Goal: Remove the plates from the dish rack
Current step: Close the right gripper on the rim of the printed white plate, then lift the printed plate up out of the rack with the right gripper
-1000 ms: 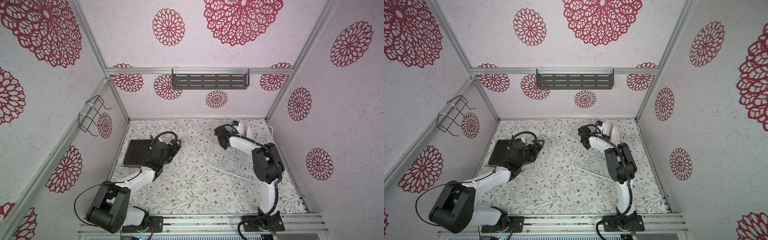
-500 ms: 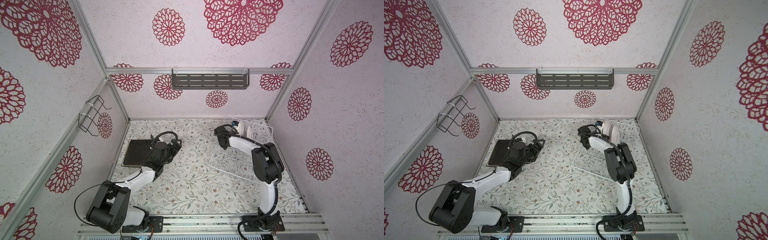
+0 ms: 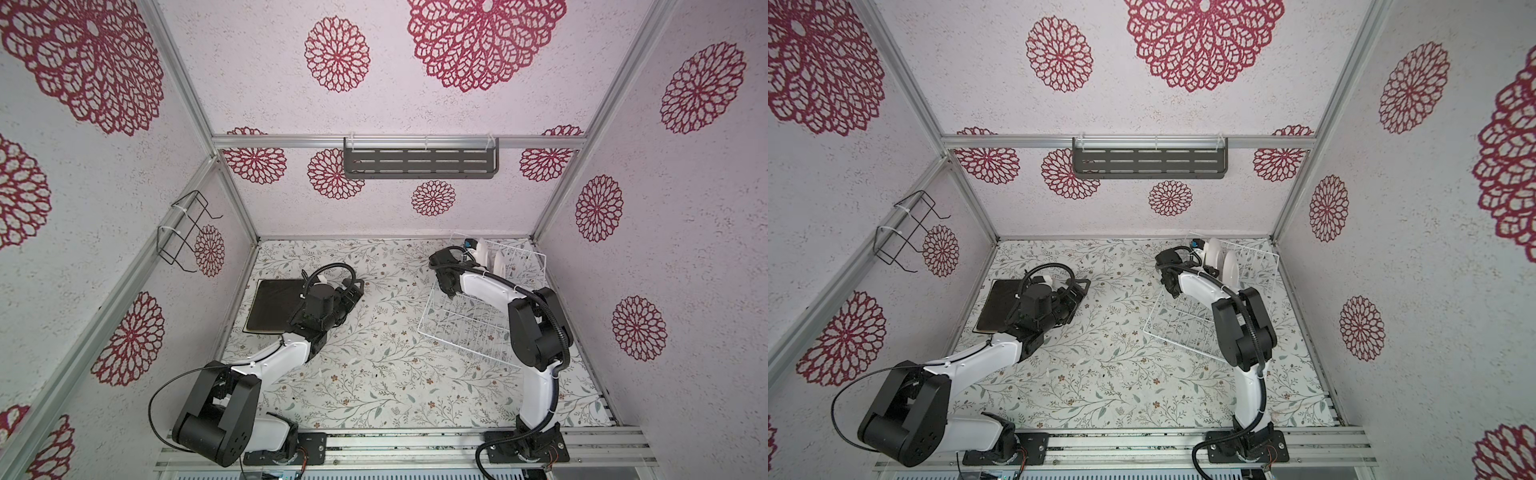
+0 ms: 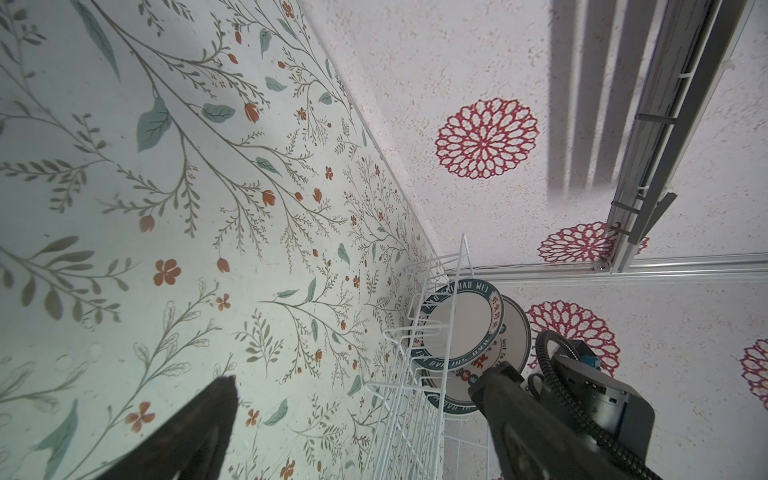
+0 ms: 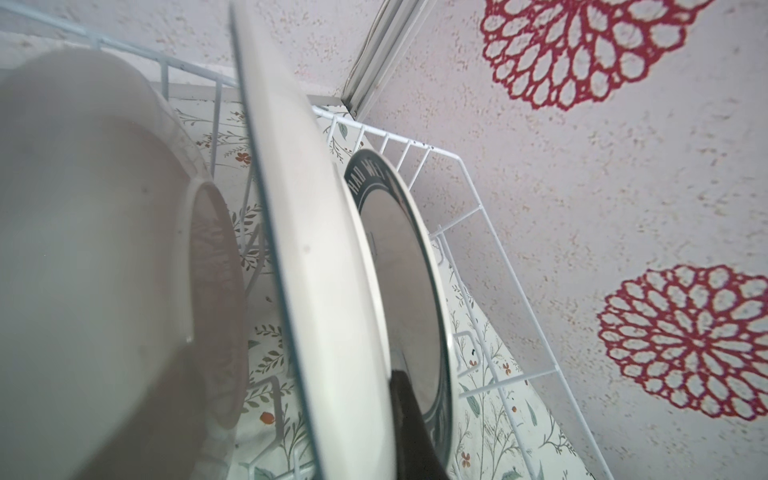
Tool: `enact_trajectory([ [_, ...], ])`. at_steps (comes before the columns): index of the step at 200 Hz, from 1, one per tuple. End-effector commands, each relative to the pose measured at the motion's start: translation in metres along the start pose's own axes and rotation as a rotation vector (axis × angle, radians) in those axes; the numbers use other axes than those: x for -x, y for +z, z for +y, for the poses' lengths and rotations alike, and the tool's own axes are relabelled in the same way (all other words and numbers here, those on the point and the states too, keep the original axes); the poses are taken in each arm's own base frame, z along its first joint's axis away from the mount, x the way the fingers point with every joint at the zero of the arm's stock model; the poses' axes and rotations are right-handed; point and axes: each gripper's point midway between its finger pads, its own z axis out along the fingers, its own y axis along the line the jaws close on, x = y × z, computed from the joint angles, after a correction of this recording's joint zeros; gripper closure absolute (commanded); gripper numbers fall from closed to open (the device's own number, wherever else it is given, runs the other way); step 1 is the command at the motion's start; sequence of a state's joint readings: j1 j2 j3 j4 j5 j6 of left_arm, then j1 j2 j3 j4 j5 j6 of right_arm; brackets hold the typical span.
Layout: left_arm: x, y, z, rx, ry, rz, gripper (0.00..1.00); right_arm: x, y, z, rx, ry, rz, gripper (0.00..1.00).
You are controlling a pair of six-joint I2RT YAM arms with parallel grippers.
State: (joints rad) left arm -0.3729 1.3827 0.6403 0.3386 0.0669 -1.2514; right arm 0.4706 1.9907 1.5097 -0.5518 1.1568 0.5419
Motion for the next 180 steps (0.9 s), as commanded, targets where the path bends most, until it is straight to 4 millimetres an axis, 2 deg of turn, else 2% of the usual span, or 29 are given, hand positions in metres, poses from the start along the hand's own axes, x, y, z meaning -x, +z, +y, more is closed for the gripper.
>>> enact_trajectory([
  [1, 0.001, -0.001, -0.015, -0.043, 0.004, -0.005, 0.03, 0.033, -0.018, -0.035, -0.057, 0.062, -0.079, 1.00],
  [110, 0.000, -0.002, -0.017, -0.048, 0.007, -0.003, 0.03, 0.055, -0.039, -0.051, -0.044, 0.100, -0.133, 1.00],
  [180, -0.001, -0.002, -0.018, -0.046, 0.010, -0.003, 0.03, 0.070, -0.059, -0.058, -0.012, 0.120, -0.179, 1.00],
])
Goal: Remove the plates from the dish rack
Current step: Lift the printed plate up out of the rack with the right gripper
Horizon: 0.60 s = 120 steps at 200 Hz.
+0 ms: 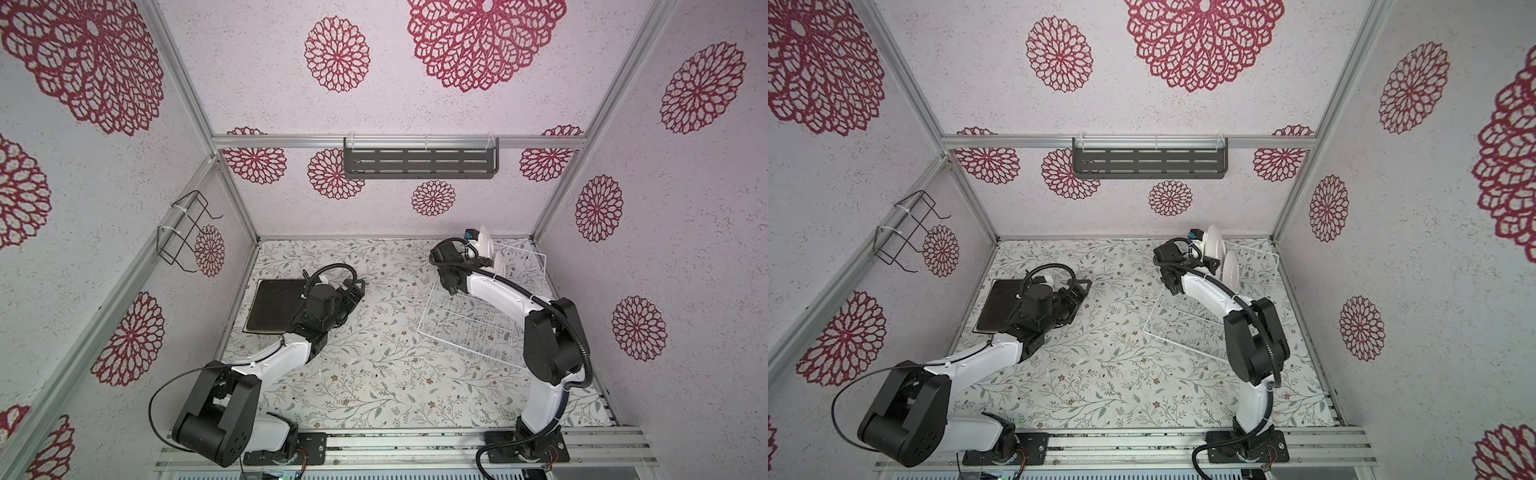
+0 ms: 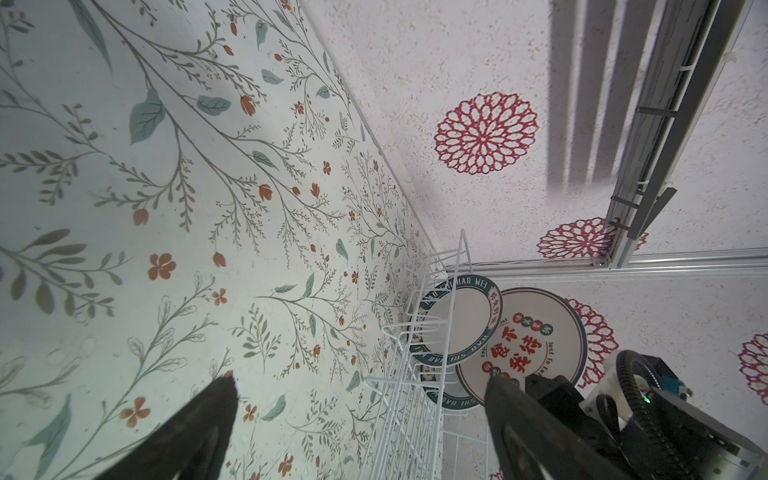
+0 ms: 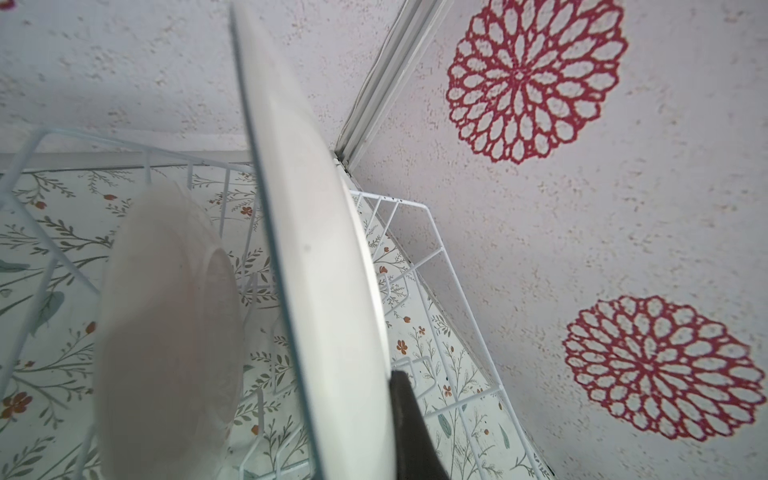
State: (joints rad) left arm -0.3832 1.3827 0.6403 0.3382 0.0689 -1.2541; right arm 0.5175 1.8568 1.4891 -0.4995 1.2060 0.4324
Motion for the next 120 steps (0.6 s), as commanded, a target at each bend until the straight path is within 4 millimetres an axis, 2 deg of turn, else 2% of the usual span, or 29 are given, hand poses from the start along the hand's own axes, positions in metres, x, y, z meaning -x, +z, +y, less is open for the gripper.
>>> enact_trajectory([
  [1, 0.003, -0.002, -0.016, -0.042, 0.008, -0.012, 0.03, 0.033, -0.019, -0.030, -0.040, 0.088, -0.080, 1.00],
  [64, 0.003, -0.003, -0.015, -0.039, 0.017, -0.016, 0.03, 0.051, -0.043, -0.043, -0.054, 0.107, -0.143, 1.00],
  [120, 0.003, -0.004, -0.018, -0.047, 0.019, -0.017, 0.03, 0.073, -0.074, -0.057, -0.002, 0.157, -0.221, 1.00],
])
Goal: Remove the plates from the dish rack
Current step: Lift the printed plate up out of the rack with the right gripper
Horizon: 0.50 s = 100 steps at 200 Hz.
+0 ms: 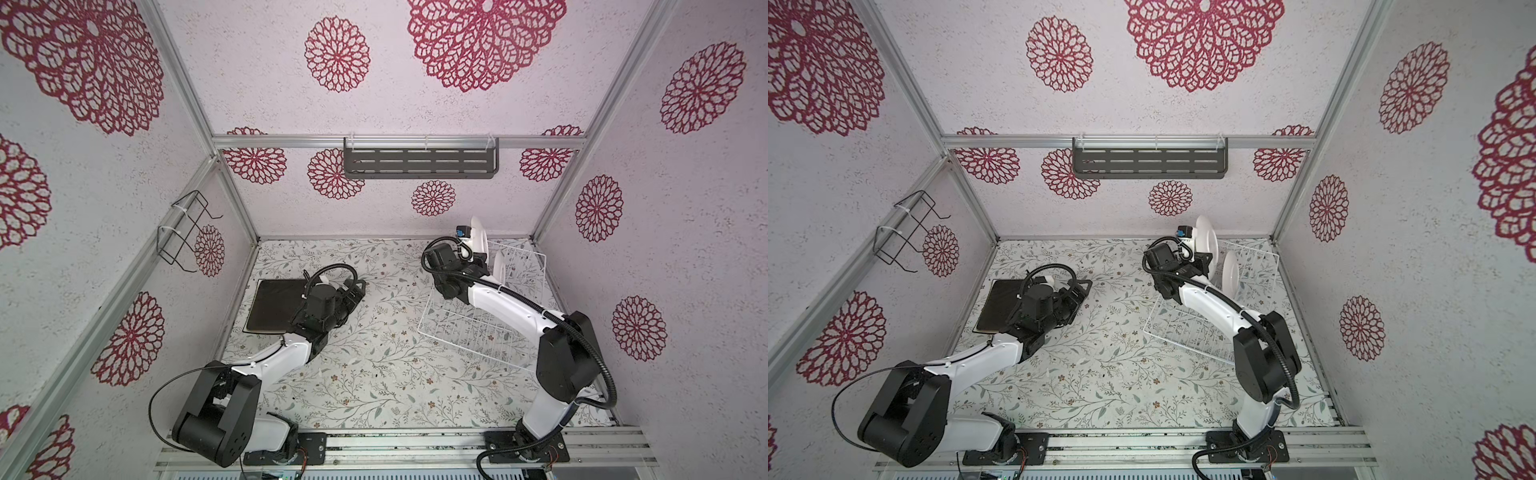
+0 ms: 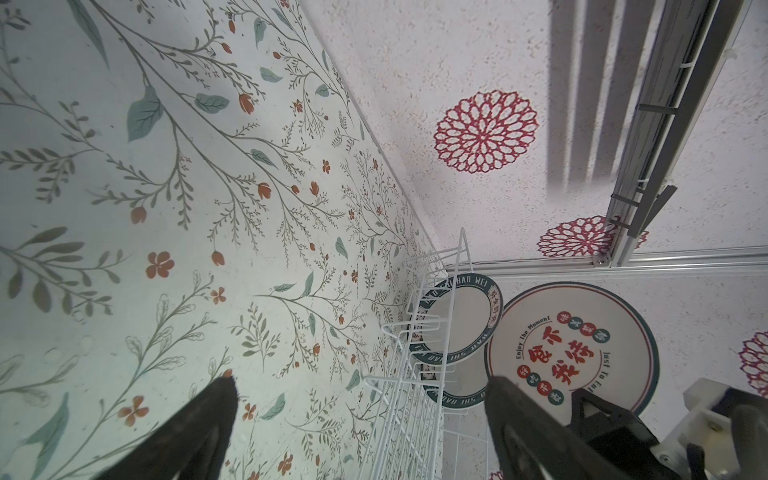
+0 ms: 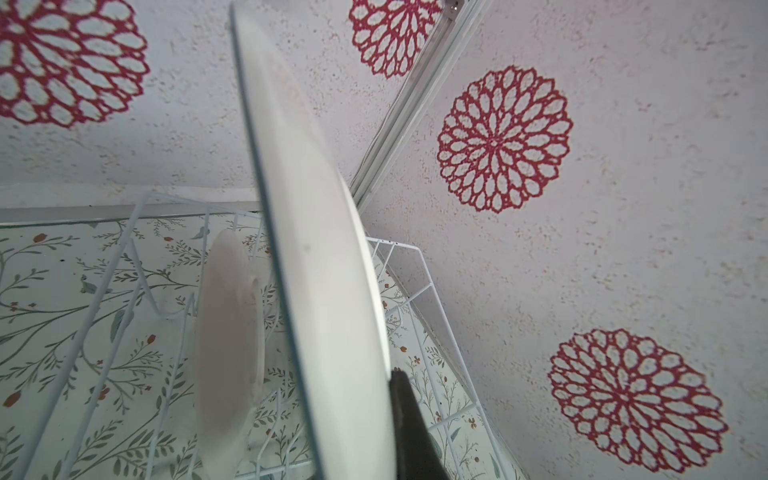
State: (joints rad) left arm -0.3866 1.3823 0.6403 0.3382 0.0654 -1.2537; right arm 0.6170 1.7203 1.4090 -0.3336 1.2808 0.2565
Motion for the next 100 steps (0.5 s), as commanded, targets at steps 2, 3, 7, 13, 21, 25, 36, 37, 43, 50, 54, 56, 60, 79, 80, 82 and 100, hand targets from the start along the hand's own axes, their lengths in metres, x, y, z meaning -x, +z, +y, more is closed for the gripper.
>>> enact_trajectory([
  [2, 0.004, -0.004, -0.018, -0.047, 0.019, -0.017, 0.03, 0.044, -0.021, -0.041, -0.048, 0.144, -0.088, 1.00],
  [3, 0.004, -0.004, -0.018, -0.048, 0.019, -0.017, 0.03, 0.045, -0.022, -0.041, -0.047, 0.145, -0.090, 1.00],
  [7, 0.004, -0.004, -0.018, -0.048, 0.020, -0.017, 0.03, 0.047, -0.024, -0.042, -0.043, 0.150, -0.095, 1.00],
  [13, 0.004, -0.004, -0.019, -0.049, 0.020, -0.017, 0.03, 0.049, -0.027, -0.043, -0.035, 0.158, -0.104, 1.00],
  [21, 0.004, -0.004, -0.020, -0.052, 0.021, -0.017, 0.03, 0.052, -0.031, -0.046, -0.030, 0.165, -0.115, 1.00],
  [25, 0.004, -0.004, -0.020, -0.052, 0.021, -0.017, 0.03, 0.054, -0.033, -0.048, -0.028, 0.172, -0.122, 1.00],
  [36, 0.005, -0.004, -0.021, -0.056, 0.022, -0.019, 0.03, 0.059, -0.039, -0.052, -0.019, 0.190, -0.138, 1.00],
  [37, 0.004, -0.004, -0.021, -0.055, 0.023, -0.018, 0.03, 0.059, -0.039, -0.053, -0.018, 0.192, -0.139, 1.00],
  [43, 0.004, -0.004, -0.021, -0.056, 0.023, -0.017, 0.03, 0.061, -0.042, -0.055, -0.008, 0.204, -0.148, 1.00],
  [50, 0.004, -0.005, -0.023, -0.066, 0.024, -0.015, 0.03, 0.063, -0.045, -0.058, 0.003, 0.224, -0.158, 1.00],
  [54, 0.004, -0.005, -0.025, -0.075, 0.023, -0.013, 0.03, 0.064, -0.047, -0.060, 0.010, 0.245, -0.166, 1.00],
  [56, 0.004, -0.005, -0.026, -0.080, 0.021, -0.013, 0.03, 0.064, -0.048, -0.061, 0.016, 0.247, -0.168, 1.00],
  [60, 0.004, -0.005, -0.029, -0.094, 0.017, -0.011, 0.03, 0.065, -0.049, -0.062, 0.028, 0.265, -0.176, 1.00],
  [79, 0.003, -0.005, -0.036, -0.126, 0.008, -0.003, 0.03, 0.068, -0.058, -0.069, 0.123, 0.348, -0.208, 1.00],
  [80, 0.003, -0.005, -0.036, -0.126, 0.008, -0.001, 0.03, 0.068, -0.059, -0.069, 0.129, 0.353, -0.210, 1.00],
  [82, 0.003, -0.005, -0.037, -0.128, 0.009, -0.002, 0.03, 0.068, -0.059, -0.069, 0.141, 0.359, -0.212, 1.00],
  [100, 0.003, -0.006, -0.040, -0.134, 0.007, 0.003, 0.03, 0.070, -0.066, -0.071, 0.248, 0.422, -0.229, 1.00],
])
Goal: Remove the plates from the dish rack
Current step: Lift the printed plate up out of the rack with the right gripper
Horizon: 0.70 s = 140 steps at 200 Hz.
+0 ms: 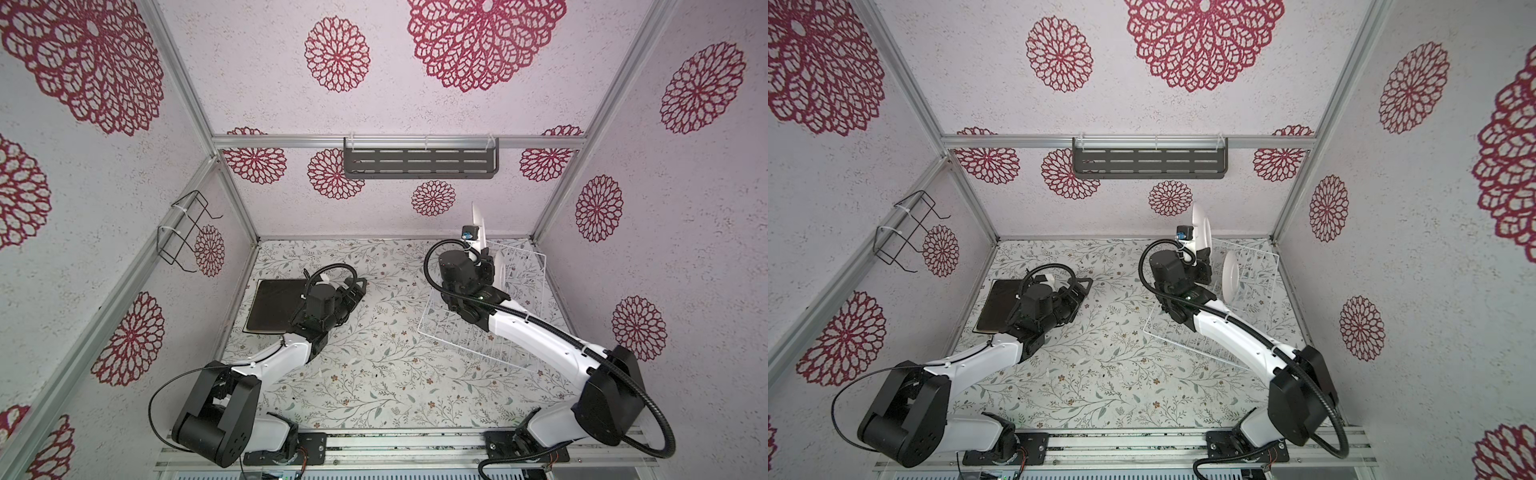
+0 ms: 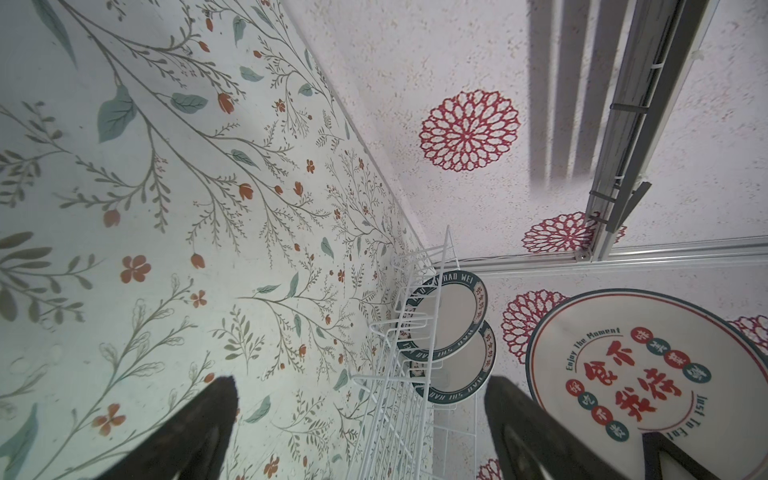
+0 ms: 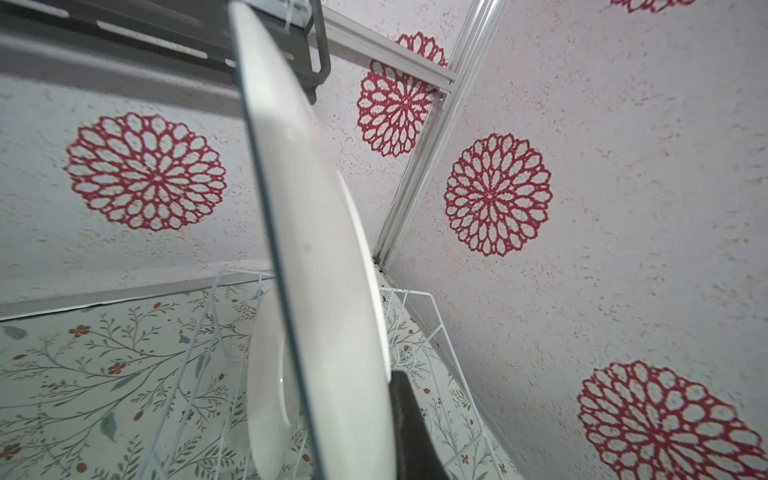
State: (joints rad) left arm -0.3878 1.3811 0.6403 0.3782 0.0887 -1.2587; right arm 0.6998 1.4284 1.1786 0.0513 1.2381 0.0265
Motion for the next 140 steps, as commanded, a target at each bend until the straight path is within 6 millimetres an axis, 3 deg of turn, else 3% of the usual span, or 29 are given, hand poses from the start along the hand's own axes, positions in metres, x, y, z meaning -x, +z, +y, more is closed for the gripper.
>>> enact_trajectory([
  [1, 0.004, -0.005, -0.029, -0.088, 0.010, -0.005, 0.03, 0.041, -0.014, -0.018, 0.104, 0.243, -0.078, 1.00],
  [42, 0.003, -0.005, -0.032, -0.099, 0.006, -0.002, 0.03, 0.037, -0.024, -0.018, 0.226, 0.341, -0.071, 1.00],
  [95, 0.001, -0.005, -0.040, -0.145, -0.010, 0.013, 0.03, 0.024, -0.038, 0.021, 0.499, 0.481, -0.007, 1.00],
  [140, 0.001, -0.006, -0.039, -0.147, -0.010, 0.011, 0.03, 0.010, -0.046, 0.039, 0.633, 0.623, 0.062, 1.00],
])
